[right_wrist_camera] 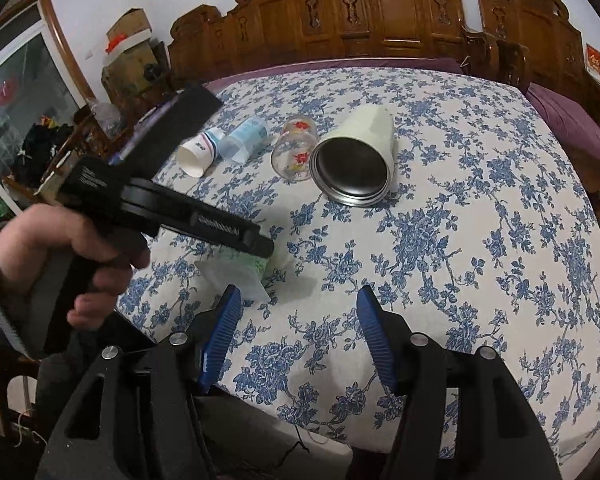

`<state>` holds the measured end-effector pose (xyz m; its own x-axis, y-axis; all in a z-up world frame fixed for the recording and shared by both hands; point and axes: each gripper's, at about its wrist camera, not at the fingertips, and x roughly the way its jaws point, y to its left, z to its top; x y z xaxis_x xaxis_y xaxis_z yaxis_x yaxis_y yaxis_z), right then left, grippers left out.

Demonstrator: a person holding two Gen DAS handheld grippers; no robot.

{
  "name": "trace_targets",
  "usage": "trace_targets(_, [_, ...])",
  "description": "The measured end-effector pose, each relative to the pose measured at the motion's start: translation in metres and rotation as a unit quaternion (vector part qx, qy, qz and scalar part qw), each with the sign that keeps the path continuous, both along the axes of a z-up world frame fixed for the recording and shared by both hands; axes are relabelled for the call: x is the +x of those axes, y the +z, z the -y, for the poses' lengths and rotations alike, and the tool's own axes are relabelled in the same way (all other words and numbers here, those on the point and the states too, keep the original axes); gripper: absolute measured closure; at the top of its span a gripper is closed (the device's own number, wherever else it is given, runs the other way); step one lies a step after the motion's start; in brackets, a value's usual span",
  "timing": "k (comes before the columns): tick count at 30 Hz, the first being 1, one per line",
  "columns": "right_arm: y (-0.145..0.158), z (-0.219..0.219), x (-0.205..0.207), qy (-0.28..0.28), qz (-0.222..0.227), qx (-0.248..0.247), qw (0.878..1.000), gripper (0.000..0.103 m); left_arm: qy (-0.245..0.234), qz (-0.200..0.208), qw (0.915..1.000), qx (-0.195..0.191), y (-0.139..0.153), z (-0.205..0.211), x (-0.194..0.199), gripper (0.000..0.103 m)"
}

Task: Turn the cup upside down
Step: 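Close the left gripper on the green cup while the right gripper releases it, then rotate the green cup with the left gripper and set it down inverted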

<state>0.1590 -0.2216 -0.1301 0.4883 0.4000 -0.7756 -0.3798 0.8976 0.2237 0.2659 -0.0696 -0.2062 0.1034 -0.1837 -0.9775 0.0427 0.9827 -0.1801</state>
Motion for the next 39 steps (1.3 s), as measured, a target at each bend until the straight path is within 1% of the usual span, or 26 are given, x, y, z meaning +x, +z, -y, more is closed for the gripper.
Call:
trace_targets(4, [0.004, 0.005, 0.002, -0.007, 0.002, 0.008, 1.000, 0.040, 0.009, -0.017, 0.9998, -0.011, -0.009, -0.004, 0.001, 0.045])
trace_targets(5, [0.004, 0.006, 0.002, -0.008, 0.001, 0.009, 1.000, 0.040, 0.008, -0.018, 0.9997, -0.011, -0.011, -0.004, 0.001, 0.051])
trace_targets(6, [0.004, 0.006, 0.002, -0.008, 0.001, 0.009, 1.000, 0.040, 0.007, -0.018, 0.9997, -0.011, -0.012, -0.004, 0.000, 0.054])
trace_targets(7, [0.003, 0.007, 0.002, -0.009, 0.000, 0.010, 1.000, 0.039, 0.005, -0.010, 0.9999, -0.012, -0.010, -0.004, -0.001, 0.059])
trace_targets(8, [0.003, 0.007, 0.002, -0.008, -0.001, 0.010, 1.000, 0.039, 0.003, -0.004, 0.9999, -0.010, -0.009, -0.002, -0.001, 0.059])
trace_targets(10, [0.002, 0.007, 0.002, -0.009, -0.001, 0.008, 1.000, 0.039, -0.002, 0.025, 0.9997, -0.005, -0.001, -0.001, -0.003, 0.059])
trace_targets(12, [0.001, 0.007, 0.003, -0.009, -0.002, 0.007, 1.000, 0.039, -0.005, 0.045, 0.9990, -0.006, 0.003, 0.000, -0.003, 0.059])
trace_targets(14, [-0.001, 0.008, 0.004, -0.011, -0.004, 0.007, 1.000, 0.039, -0.007, 0.076, 0.9969, -0.015, 0.011, -0.003, -0.003, 0.059])
trace_targets(15, [-0.002, 0.009, 0.005, -0.012, -0.004, 0.005, 1.000, 0.039, -0.010, 0.097, 0.9951, -0.016, 0.015, -0.004, -0.004, 0.059])
trace_targets(17, [-0.003, 0.011, 0.006, -0.016, -0.006, 0.004, 1.000, 0.039, -0.017, 0.129, 0.9915, 0.005, 0.019, -0.003, -0.004, 0.059])
trace_targets(21, [-0.006, 0.014, 0.008, -0.024, -0.007, 0.003, 1.000, 0.039, -0.029, 0.177, 0.9836, 0.021, 0.023, -0.001, 0.007, 0.059])
trace_targets(25, [-0.006, 0.014, 0.008, -0.024, -0.003, -0.002, 1.000, 0.039, -0.033, 0.239, 0.9698, 0.035, 0.025, 0.003, 0.016, 0.059])
trace_targets(27, [-0.005, 0.014, 0.008, -0.024, 0.000, -0.004, 1.000, 0.039, -0.032, 0.269, 0.9615, 0.045, 0.024, 0.005, 0.017, 0.059])
trace_targets(30, [-0.005, 0.013, 0.009, -0.024, 0.000, -0.003, 1.000, 0.039, -0.040, 0.299, 0.9511, 0.068, 0.017, 0.010, 0.014, 0.059])
trace_targets(32, [-0.005, 0.012, 0.009, -0.022, -0.001, -0.002, 1.000, 0.039, -0.043, 0.308, 0.9472, 0.077, 0.012, 0.011, 0.010, 0.059])
trace_targets(34, [-0.005, 0.010, 0.008, -0.019, 0.001, -0.003, 1.000, 0.039, -0.039, 0.311, 0.9465, 0.077, 0.007, 0.009, 0.005, 0.059])
trace_targets(39, [-0.005, 0.007, 0.006, -0.015, 0.005, -0.007, 1.000, 0.039, -0.046, 0.343, 0.9331, 0.098, 0.007, 0.011, -0.013, 0.059])
